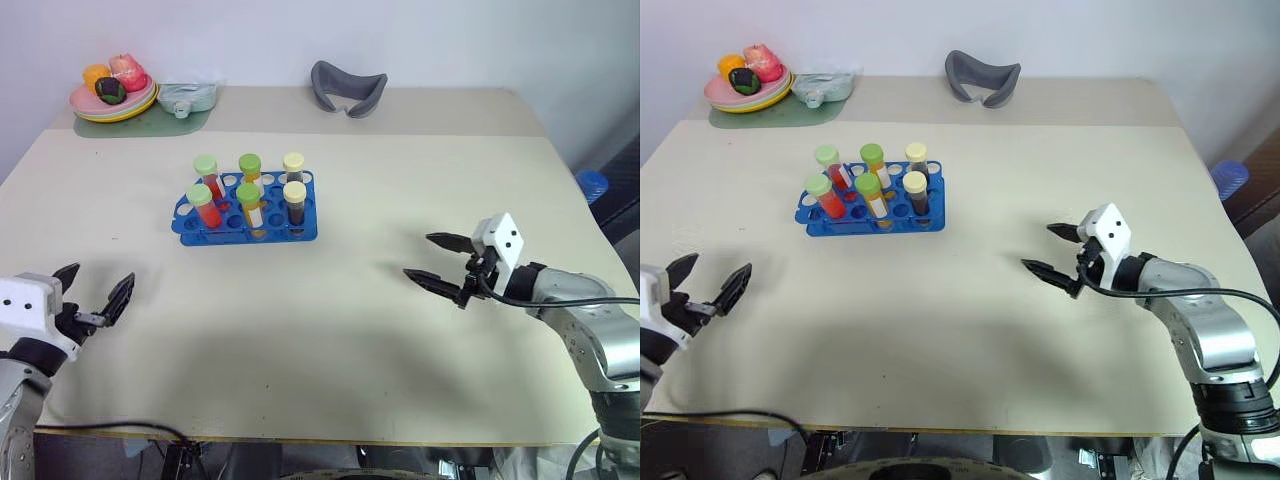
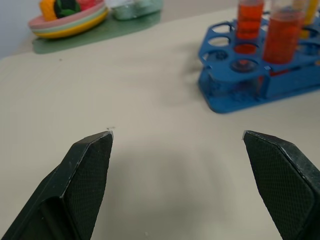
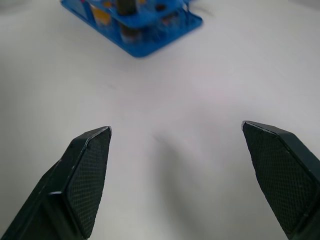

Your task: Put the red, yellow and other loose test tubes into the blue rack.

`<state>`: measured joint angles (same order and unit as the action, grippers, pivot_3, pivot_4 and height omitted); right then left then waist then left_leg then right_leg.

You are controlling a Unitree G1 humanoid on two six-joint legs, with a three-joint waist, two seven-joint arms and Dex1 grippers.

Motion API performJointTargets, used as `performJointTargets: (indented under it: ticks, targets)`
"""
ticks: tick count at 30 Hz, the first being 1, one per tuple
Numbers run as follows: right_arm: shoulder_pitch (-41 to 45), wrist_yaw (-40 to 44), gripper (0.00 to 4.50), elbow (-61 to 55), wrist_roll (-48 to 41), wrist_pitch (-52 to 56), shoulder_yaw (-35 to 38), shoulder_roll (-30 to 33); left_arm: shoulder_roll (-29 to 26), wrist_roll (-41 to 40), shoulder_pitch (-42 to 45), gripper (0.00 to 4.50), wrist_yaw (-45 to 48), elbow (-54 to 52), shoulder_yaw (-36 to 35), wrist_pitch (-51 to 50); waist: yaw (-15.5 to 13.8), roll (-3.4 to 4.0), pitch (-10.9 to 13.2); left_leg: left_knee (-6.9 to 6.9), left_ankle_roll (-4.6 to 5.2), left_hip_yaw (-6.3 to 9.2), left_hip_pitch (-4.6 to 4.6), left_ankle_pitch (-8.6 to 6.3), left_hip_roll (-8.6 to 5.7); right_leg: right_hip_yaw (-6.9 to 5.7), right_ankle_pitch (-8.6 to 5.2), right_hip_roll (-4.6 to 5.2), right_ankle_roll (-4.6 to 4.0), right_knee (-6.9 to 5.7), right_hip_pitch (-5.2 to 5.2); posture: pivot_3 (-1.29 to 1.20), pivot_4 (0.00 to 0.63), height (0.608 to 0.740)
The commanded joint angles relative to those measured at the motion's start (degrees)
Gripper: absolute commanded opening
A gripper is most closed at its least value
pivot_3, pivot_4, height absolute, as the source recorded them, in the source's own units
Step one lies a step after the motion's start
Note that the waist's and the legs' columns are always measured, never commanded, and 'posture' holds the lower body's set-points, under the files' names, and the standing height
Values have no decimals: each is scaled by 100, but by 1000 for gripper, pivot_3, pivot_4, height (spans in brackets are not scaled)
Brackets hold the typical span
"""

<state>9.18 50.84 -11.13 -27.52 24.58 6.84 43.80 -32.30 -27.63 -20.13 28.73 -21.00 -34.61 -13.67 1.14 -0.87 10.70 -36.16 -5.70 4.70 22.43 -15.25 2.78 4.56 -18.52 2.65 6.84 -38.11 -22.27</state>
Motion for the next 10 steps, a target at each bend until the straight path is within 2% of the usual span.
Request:
performJointTargets:
  ticks: [1,10]
  targets:
    - [166,193,4281,228,116,-326,120,58,62,-39,-107,4251,10,-271,-121,29,14,0,0,0,0,0,0,0,0,0,0,0,0,0,0,0,150,740]
    - [423,237,4281,480,325,-498,-182,-243,420,97,-296,4251,-152,-657,160,5,49,0,0,-1,0,-1,-2,0,1,1,1,-1,0,-1,1,0,150,740]
